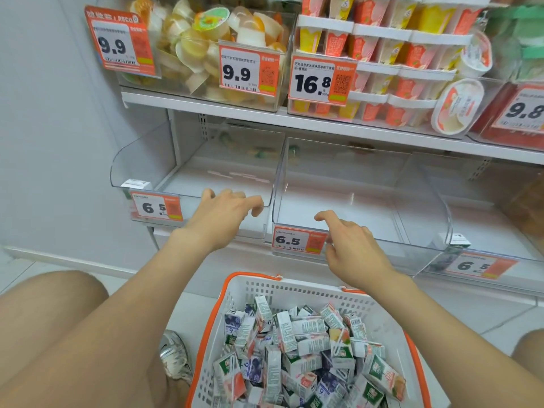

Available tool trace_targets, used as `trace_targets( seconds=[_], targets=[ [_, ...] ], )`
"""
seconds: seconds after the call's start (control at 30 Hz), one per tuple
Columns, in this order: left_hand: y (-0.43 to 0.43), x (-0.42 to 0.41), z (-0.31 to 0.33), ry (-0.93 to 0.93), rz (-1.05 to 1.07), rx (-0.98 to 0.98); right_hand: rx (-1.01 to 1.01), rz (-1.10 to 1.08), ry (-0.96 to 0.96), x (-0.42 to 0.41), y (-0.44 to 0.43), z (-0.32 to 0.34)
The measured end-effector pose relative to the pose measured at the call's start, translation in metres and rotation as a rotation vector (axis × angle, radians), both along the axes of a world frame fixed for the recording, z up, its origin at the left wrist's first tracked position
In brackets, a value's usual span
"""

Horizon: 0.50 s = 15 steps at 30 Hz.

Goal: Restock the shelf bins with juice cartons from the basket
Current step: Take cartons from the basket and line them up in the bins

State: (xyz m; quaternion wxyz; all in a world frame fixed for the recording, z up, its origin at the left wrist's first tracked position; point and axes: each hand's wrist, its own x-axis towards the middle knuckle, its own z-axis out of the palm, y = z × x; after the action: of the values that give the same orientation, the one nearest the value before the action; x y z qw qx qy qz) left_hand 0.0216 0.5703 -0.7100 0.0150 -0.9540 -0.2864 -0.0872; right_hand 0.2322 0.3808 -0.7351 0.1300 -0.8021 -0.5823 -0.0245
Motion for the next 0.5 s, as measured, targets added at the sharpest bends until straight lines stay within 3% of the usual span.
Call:
trace_targets(
  seconds=[0.23, 0.37, 0.43, 0.5],
  targets=[
    [-0.014, -0.005, -0.011, 0.074, -0.026, 0.006, 0.01, 0.026, 0.013, 0.004, 0.0, -0.002],
    [-0.018, -0.007, -0.008, 0.118, 0.033, -0.095, 0.013, 0.047, -0.04, 0.0, 0.001, -0.005],
    [-0.022, -0.004, -0.007, 0.027, 0.081, -0.151, 0.027, 0.061, -0.05, -0.001, 0.002, -0.006],
    [-0.034, 0.003, -0.006, -0.179, 0.132, -0.166, 0.019, 0.085, -0.019, 0.001, 0.0, -0.004]
  ],
)
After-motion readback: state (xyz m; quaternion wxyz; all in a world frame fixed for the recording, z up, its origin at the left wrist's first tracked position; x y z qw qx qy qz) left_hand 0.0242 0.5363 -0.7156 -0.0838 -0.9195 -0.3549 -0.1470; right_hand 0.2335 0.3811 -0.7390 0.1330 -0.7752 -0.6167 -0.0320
